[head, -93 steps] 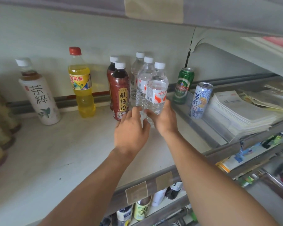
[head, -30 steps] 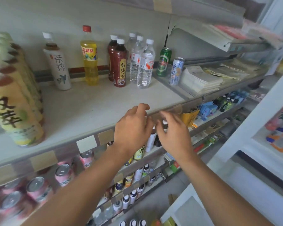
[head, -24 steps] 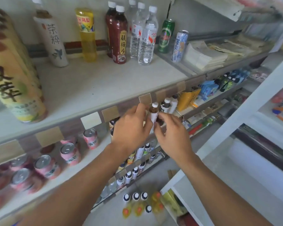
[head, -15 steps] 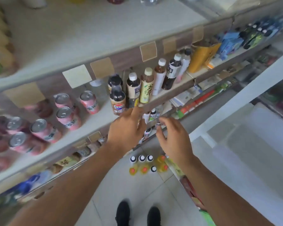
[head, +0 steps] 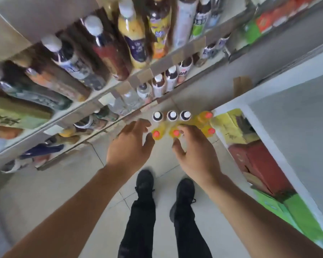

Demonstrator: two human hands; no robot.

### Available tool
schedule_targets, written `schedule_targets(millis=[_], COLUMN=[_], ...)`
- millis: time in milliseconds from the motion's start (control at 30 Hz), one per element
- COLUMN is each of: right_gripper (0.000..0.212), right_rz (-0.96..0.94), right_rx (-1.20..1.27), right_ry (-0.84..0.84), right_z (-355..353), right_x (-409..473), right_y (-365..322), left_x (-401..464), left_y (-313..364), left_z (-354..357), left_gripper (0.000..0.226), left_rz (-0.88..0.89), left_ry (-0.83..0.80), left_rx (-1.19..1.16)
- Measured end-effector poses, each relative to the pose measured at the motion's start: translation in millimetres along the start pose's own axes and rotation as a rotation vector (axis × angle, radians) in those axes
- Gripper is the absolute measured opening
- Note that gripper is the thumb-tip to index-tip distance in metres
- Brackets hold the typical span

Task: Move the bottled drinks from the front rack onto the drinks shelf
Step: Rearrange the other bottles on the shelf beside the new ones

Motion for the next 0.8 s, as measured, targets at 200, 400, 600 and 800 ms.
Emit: schedule_targets(millis=[200,400,600,800], right_gripper=[0.036,0.064,0.039,0.022], right_rz=[-0.053,-0.008,0.027,0.014], right_rx=[-0.001,-0.098,-0.161,-0.2], right_ry=[-0.139,-0.254,-0.192,-0.247], right_z=[150.1,266.9,302.9,288.8], right_x=[26.6,42.4,52.8,50.4], right_y=[66.1,116.0,131.7,130.7], left_x=[38.7,62.9,66.4,57.6], left_y=[-92.5,-157.8,-187.6,-187.1], left_z=[116.4,191.4,218.9,211.0], left_gripper=[0.025,0.026,0.024,0.022], left_rz=[-0.043,-0.107,-0.134,-0.144], left_ry=[-0.025,-0.014,-0.028,-0.063], left_rx=[0.018,0.01,-0.029,-0.068])
Point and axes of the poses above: each hand's wrist, its own x-axis towards the middle knuckle, its own z-axis out of the palm, y = z × x, the point moved 2 cm from there along x, towards the middle knuckle
